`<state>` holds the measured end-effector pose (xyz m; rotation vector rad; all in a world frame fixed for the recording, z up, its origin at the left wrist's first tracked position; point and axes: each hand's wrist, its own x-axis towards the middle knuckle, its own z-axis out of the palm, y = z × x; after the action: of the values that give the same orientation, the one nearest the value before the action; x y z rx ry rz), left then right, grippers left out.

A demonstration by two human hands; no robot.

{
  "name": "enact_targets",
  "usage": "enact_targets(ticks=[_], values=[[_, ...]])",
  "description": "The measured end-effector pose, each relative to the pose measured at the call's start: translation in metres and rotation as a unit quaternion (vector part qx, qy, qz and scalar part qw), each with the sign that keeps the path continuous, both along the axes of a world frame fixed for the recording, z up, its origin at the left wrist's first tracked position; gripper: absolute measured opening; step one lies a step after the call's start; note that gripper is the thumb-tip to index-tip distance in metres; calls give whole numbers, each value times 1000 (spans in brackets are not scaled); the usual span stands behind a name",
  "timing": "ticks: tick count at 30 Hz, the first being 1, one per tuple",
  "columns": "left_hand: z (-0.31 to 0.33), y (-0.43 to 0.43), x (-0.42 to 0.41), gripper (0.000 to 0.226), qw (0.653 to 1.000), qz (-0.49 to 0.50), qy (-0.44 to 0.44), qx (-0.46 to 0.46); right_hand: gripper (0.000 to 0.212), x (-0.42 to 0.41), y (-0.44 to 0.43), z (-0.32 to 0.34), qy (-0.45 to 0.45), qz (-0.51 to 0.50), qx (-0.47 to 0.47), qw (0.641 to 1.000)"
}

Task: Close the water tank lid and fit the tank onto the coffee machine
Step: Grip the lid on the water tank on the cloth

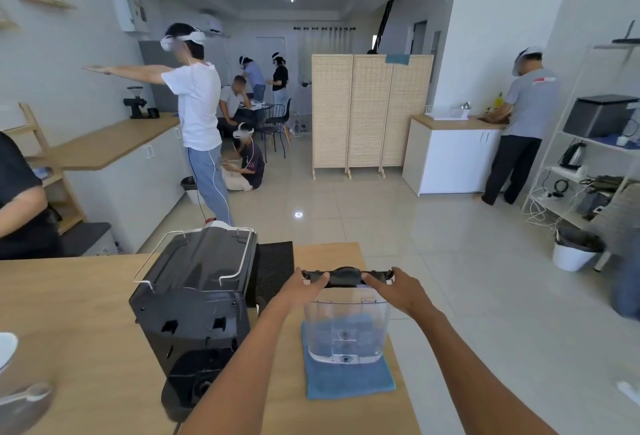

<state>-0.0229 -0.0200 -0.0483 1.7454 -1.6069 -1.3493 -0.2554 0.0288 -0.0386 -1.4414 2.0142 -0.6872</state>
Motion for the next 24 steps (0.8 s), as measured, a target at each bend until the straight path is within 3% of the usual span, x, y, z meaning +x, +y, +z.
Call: enact_targets(ticks=[3, 8, 10, 12, 13, 15, 17, 20, 24], values=[[-3, -3, -4, 123, 999, 29, 35, 9, 63, -1, 0, -4, -44, 12, 6, 999], [-7, -3, -6, 95, 997, 53, 56, 26, 55, 2, -1, -5, -80, 9, 7, 997], [-6, -1, -4, 87, 995, 57, 75, 23, 75, 1, -2, -10, -97, 8, 9, 995], [-10, -1, -3, 94, 994, 62, 94, 14, 102, -3, -5, -16, -111, -4, 5, 994], [-13, -3, -2, 100, 992, 67, 102, 6, 105, -4, -6, -18, -117, -4, 2, 993], [-18, -4, 0, 93, 990, 80, 120, -8, 91, -1, -1, -14, -128, 1, -16, 992], [-16, -2, 1, 70, 986, 94, 139, -25, 81, 2, 2, -9, -131, 1, -27, 991], [-17, -1, 2, 53, 980, 105, 152, -77, 81, 3, 2, -8, -122, 9, -40, 992], [-18, 3, 5, 52, 975, 99, 131, -151, 83, 1, 0, -9, -110, 13, -71, 991]])
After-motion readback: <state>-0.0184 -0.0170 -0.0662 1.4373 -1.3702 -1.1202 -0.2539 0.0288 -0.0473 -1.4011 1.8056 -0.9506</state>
